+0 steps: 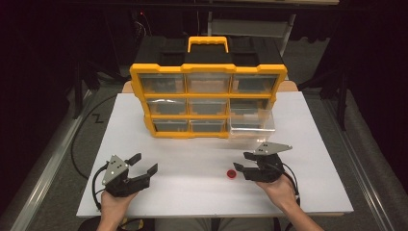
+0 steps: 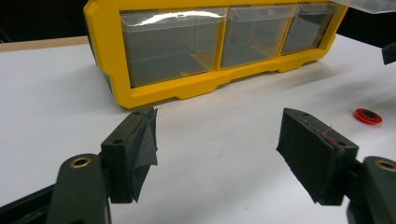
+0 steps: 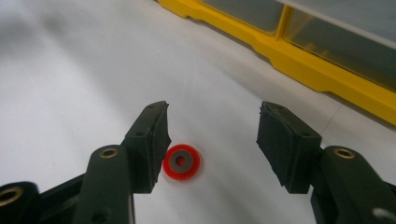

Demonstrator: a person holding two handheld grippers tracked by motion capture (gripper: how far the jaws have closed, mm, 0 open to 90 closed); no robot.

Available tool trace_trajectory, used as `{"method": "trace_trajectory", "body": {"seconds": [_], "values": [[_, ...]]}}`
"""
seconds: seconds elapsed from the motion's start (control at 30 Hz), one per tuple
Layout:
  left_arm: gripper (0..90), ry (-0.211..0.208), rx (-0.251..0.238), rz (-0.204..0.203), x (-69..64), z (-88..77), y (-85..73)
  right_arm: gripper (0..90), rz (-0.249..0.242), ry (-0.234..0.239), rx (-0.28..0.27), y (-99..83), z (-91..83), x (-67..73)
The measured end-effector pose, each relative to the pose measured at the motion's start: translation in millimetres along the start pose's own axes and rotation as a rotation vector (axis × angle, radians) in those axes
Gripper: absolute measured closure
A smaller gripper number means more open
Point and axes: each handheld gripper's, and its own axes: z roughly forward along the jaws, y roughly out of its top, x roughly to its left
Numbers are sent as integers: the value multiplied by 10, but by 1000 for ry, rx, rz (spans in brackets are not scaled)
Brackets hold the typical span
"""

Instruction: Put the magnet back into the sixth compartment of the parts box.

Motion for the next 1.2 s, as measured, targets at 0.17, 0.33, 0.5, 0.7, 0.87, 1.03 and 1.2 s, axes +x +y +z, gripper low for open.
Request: {"method": "trace_trajectory", "body": {"seconds": [0.17, 0.33, 0.5, 0.7, 0.87, 1.03, 1.2], "values": [[283, 0, 1, 5, 1, -4, 1, 489, -10, 1, 39, 22, 6, 0], [281, -1, 2, 6, 0, -4, 2, 527, -46, 11, 95, 72, 32, 25], [281, -2, 2, 7, -1, -5, 2, 552, -46, 28, 156, 109, 87, 35], [280, -8, 0, 10, -5, -4, 3, 563, -47, 52, 216, 130, 154, 44], [279, -6, -5, 7, -4, -6, 5, 571, -61, 53, 264, 165, 203, 79], [279, -12, 2, 14, -12, -3, 4, 571, -84, 51, 310, 212, 253, 115], [275, -12, 0, 12, -6, -7, 5, 574, -88, 54, 349, 215, 316, 129]]}}
